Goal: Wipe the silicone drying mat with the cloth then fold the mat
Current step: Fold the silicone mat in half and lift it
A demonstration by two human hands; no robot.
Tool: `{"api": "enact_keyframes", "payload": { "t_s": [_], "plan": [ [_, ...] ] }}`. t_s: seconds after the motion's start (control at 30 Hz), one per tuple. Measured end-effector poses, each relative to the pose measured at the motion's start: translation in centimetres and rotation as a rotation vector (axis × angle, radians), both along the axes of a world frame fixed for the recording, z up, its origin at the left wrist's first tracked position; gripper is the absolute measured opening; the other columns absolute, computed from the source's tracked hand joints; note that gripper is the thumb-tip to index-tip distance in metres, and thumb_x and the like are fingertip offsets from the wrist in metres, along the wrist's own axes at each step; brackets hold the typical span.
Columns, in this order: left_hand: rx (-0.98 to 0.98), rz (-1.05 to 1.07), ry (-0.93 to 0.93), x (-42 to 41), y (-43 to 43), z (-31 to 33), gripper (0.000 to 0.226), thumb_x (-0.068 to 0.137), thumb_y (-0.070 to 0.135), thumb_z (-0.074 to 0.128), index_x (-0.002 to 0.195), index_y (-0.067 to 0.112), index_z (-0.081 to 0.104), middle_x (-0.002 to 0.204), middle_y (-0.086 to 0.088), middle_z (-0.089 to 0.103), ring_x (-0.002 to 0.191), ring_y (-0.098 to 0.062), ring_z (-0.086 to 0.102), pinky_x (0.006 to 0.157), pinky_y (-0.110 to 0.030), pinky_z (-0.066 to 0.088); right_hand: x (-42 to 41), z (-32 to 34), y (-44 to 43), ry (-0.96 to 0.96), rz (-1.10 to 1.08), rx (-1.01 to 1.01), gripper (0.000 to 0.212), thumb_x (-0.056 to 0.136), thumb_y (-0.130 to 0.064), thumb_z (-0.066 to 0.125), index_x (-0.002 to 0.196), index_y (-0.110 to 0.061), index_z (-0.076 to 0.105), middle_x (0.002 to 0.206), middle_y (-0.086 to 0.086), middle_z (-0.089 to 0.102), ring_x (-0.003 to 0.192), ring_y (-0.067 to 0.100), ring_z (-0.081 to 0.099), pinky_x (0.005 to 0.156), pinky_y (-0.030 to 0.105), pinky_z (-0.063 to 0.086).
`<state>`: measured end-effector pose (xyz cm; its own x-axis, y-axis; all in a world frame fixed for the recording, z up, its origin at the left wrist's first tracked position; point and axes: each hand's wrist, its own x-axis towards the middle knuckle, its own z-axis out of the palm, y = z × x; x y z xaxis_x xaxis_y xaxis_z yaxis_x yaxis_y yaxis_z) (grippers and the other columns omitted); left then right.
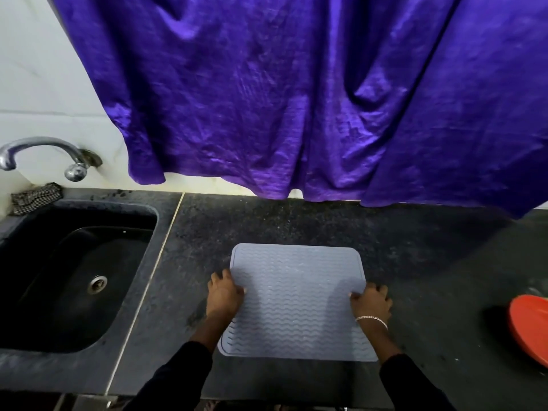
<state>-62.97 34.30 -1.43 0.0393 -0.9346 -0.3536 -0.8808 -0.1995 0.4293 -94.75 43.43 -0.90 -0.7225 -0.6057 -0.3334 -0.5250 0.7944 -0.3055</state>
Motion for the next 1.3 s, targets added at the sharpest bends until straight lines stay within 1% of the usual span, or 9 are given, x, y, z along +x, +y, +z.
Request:
{"api": "enact_keyframes", "payload": {
  "t_s": [0.23,0.4,0.53,0.63,0.77,0.93,1.03,1.13,1.3],
  "plan": [
    [0.064,0.147,0.208,0.7,-0.5,0.5,0.057,0.08,0.027,0.082,0.118,0.004,0.047,0.123,-0.02,0.064,0.115,-0.038,0.061,0.093,-0.042,0.05,-1.7,0.0,-0.4,-0.181,-0.107,-0.126,0.068,0.075,-0.027,0.084,0.131,-0.005,0.053,0.133,0.03,0.052,0.128,0.045,0.046,0.106,0.051,0.041],
    [0.094,0.132,0.206,0.9,-0.5,0.7,0.044,0.083,0.028,0.078,0.114,0.002,0.06,0.118,-0.019,0.068,0.113,-0.035,0.064,0.09,-0.039,0.051,-1.6,-0.3,-0.3,-0.242,-0.112,-0.222,0.048,0.076,-0.017,0.084,0.113,0.003,0.062,0.12,0.027,0.063,0.113,0.041,0.06,0.097,0.048,0.051],
    [0.077,0.146,0.206,1.2,-0.5,1.1,0.023,0.084,0.022,0.074,0.091,0.002,0.063,0.106,-0.023,0.071,0.104,-0.036,0.066,0.086,-0.04,0.051,-1.4,0.0,0.0,-0.272,-0.129,-0.255,0.023,0.081,-0.009,0.076,0.1,0.003,0.07,0.104,0.023,0.072,0.089,0.033,0.066,0.078,0.032,0.05],
    [0.062,0.165,0.231,1.3,-0.6,1.4,0.026,0.082,0.014,0.073,0.068,0.01,0.052,0.086,-0.019,0.069,0.092,-0.032,0.068,0.073,-0.033,0.046,-1.9,0.4,0.1,-0.287,-0.169,-0.291,0.016,0.084,-0.004,0.067,0.099,0.0,0.072,0.104,0.025,0.072,0.097,0.038,0.068,0.083,0.033,0.049],
    [0.054,0.178,0.261,0.9,-0.7,2.1,0.035,0.084,0.014,0.072,0.061,0.013,0.046,0.07,-0.004,0.055,0.079,-0.02,0.058,0.068,-0.027,0.038,-2.2,1.0,0.0,-0.317,-0.144,-0.318,0.015,0.084,-0.004,0.067,0.097,-0.003,0.073,0.104,0.023,0.073,0.099,0.038,0.068,0.088,0.037,0.051],
    [0.052,0.183,0.328,-0.6,-0.9,3.1,0.037,0.087,0.022,0.071,0.062,0.014,0.044,0.068,-0.006,0.056,0.074,-0.018,0.055,0.069,-0.03,0.04,-1.5,2.1,-0.3,-0.417,-0.146,-0.374,0.02,0.083,-0.004,0.067,0.101,-0.008,0.074,0.1,0.015,0.074,0.092,0.03,0.067,0.089,0.039,0.054],
    [0.038,0.16,0.391,-1.9,-1.0,3.8,0.033,0.088,0.024,0.072,0.065,0.014,0.05,0.066,-0.001,0.057,0.072,-0.015,0.054,0.068,-0.03,0.04,-0.8,3.2,-0.8,-0.474,-0.12,-0.421,0.016,0.084,-0.004,0.068,0.094,-0.016,0.072,0.089,0.004,0.072,0.076,0.016,0.063,0.077,0.028,0.049],
    [0.016,0.118,0.428,-3.3,-0.9,4.3,0.028,0.088,0.025,0.072,0.068,0.012,0.059,0.067,0.0,0.058,0.069,-0.013,0.053,0.063,-0.029,0.039,0.1,4.1,-1.3,-0.537,-0.063,-0.449,0.018,0.086,-0.006,0.069,0.1,-0.017,0.073,0.083,-0.009,0.07,0.077,0.005,0.063,0.063,0.021,0.047],
    [-0.002,0.082,0.511,-5.2,-0.6,5.2,0.022,0.087,0.025,0.074,0.071,0.012,0.067,0.065,0.01,0.063,0.064,-0.003,0.056,0.049,-0.009,0.038,1.8,4.9,-2.1,-0.522,0.027,-0.479,0.017,0.081,-0.006,0.074,0.097,-0.013,0.075,0.091,0.003,0.076,0.086,0.02,0.07,0.084,0.034,0.056]
  ]
}}
